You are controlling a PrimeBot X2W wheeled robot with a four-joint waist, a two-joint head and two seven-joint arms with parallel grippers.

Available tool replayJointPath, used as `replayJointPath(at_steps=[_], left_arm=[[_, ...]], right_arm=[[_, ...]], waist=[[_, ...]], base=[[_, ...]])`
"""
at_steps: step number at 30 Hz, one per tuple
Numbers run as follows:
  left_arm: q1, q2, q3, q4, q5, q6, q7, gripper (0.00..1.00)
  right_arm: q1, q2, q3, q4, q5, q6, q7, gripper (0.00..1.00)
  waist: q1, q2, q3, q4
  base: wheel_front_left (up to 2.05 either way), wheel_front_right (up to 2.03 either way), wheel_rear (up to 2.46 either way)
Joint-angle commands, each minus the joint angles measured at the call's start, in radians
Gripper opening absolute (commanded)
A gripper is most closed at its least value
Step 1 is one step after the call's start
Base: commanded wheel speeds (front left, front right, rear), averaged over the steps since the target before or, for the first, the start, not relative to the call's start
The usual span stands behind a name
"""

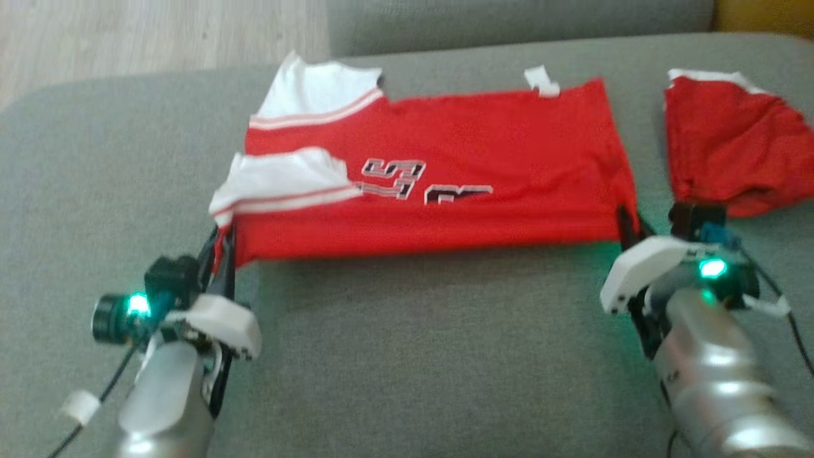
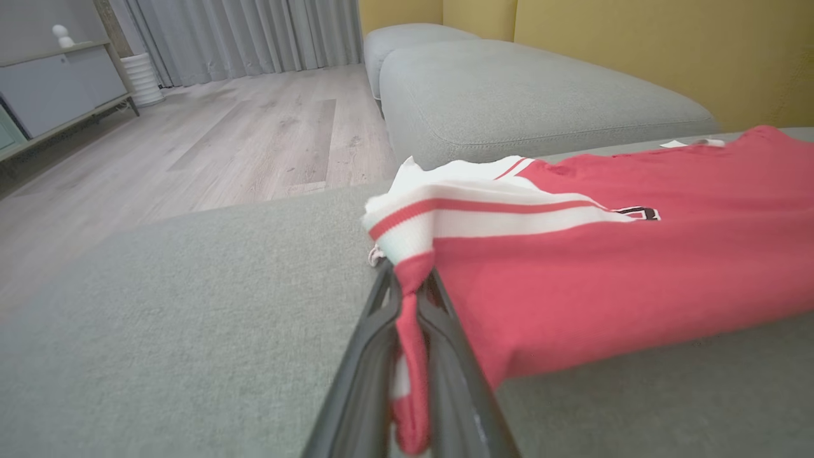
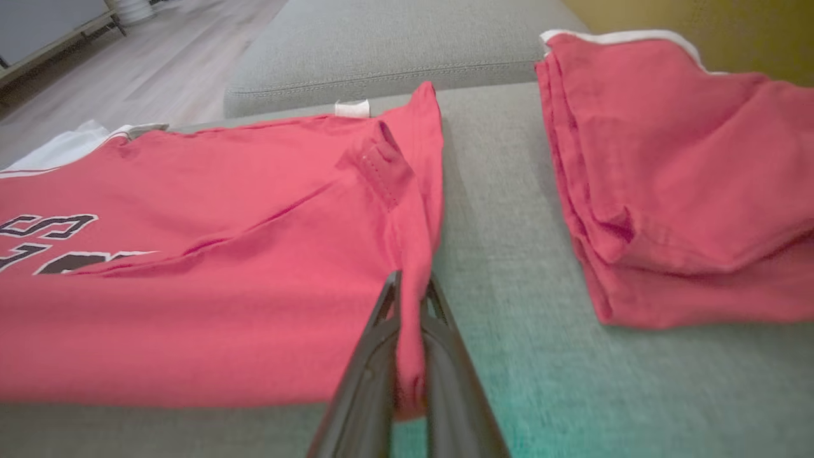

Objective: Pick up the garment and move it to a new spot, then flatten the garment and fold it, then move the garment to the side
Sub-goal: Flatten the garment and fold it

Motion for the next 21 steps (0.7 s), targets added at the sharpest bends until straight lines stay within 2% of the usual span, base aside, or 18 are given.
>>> replayJointPath(at_steps=[1, 11, 21], left_arm=[[0.007, 0.041, 0.042, -0.032, -0.008, 0.013, -0.013, 0.0], [0.216, 0.04, 0.039, -0.158, -0.042, 0.03, 0.021, 0.0], [0.368, 0.044, 0.029, -0.342, -0.063, 0.055, 0.109, 0.0]], right_arm=[[0.007, 0.012, 0.034, -0.023, 0.016, 0.007, -0.019, 0.0], [0.151, 0.012, 0.156, -0.058, 0.177, 0.007, 0.042, 0.0], [0.285, 0.0, 0.157, -0.201, 0.222, 0.007, 0.131, 0.0]], waist=[[0.0001, 0.0, -0.042, -0.019], [0.0001, 0.0, -0.148, -0.048], [0.0001, 0.0, -0.181, -0.059]], base=[[0.0, 0.0, 0.0], [0.0, 0.0, 0.0], [0.0, 0.0, 0.0]])
